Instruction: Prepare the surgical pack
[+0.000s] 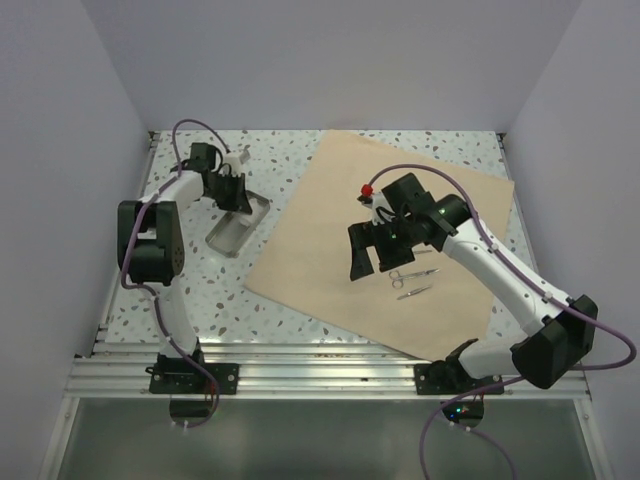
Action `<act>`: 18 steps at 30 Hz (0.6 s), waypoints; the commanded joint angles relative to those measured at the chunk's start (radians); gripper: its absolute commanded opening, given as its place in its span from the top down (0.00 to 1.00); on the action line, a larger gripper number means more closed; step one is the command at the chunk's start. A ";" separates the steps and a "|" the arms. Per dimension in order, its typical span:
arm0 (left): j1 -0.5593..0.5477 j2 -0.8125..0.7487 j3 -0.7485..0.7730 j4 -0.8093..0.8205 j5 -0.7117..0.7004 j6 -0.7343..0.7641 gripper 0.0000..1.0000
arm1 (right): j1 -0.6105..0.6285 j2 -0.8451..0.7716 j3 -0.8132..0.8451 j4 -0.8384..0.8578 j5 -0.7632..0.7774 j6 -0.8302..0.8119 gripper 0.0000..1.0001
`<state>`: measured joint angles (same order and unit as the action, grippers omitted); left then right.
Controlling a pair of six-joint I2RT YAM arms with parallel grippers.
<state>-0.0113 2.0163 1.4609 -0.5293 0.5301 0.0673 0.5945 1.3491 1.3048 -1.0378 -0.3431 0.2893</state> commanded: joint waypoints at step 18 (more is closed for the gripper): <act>0.008 -0.025 0.101 -0.008 -0.205 -0.060 0.56 | -0.009 0.035 0.017 0.041 -0.033 -0.013 0.11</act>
<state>-0.0113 2.0693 1.5341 -0.5583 0.3813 0.0402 0.5926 1.3796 1.3048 -1.0237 -0.3584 0.2798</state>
